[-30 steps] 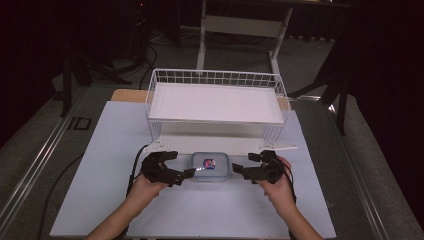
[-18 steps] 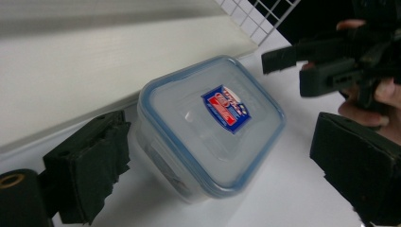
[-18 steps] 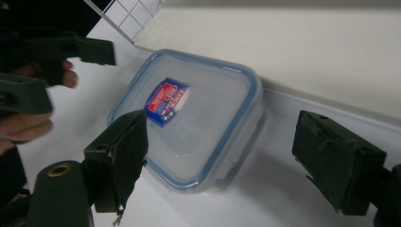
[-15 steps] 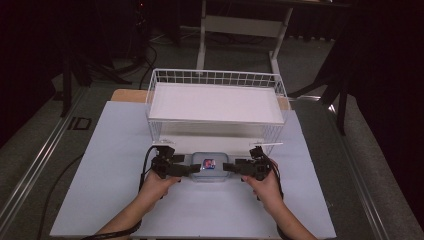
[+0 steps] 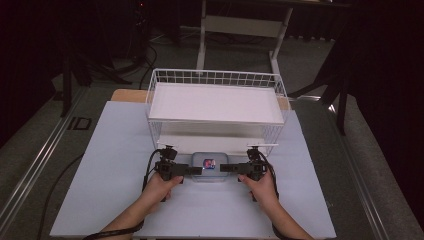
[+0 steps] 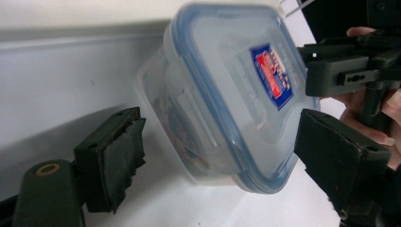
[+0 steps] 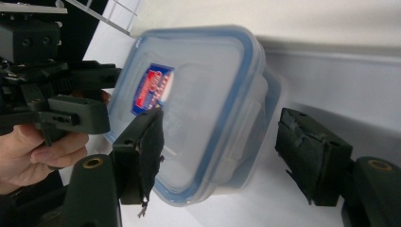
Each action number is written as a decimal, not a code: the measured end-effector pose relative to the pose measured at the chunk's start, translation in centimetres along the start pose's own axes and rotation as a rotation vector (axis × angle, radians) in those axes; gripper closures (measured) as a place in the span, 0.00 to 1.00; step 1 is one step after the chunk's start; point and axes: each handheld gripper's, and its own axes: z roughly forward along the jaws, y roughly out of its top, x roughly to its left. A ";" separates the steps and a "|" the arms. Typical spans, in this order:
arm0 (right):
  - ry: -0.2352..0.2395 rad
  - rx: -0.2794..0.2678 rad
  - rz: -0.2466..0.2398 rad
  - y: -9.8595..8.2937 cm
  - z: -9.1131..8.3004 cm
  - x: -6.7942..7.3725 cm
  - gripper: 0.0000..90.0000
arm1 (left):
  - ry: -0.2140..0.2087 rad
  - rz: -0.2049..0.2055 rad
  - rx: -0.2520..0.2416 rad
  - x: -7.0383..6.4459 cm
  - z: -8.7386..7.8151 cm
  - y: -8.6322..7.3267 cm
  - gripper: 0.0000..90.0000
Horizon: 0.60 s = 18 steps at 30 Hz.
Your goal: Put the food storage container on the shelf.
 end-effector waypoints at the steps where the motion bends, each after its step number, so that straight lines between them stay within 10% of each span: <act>1: 0.013 0.001 0.015 -0.1 0.1 -0.1 0.37 | -0.012 -0.006 0.002 0.0 0.1 0.0 0.23; 11: 0.069 0.010 0.122 -0.1 0.2 -0.6 0.47 | -0.024 -0.008 -0.004 -0.1 -0.3 0.4 0.40; 18: 0.028 -0.004 0.070 -0.6 -0.1 0.4 0.47 | 0.034 0.081 -0.027 -1.4 -0.5 -0.5 0.41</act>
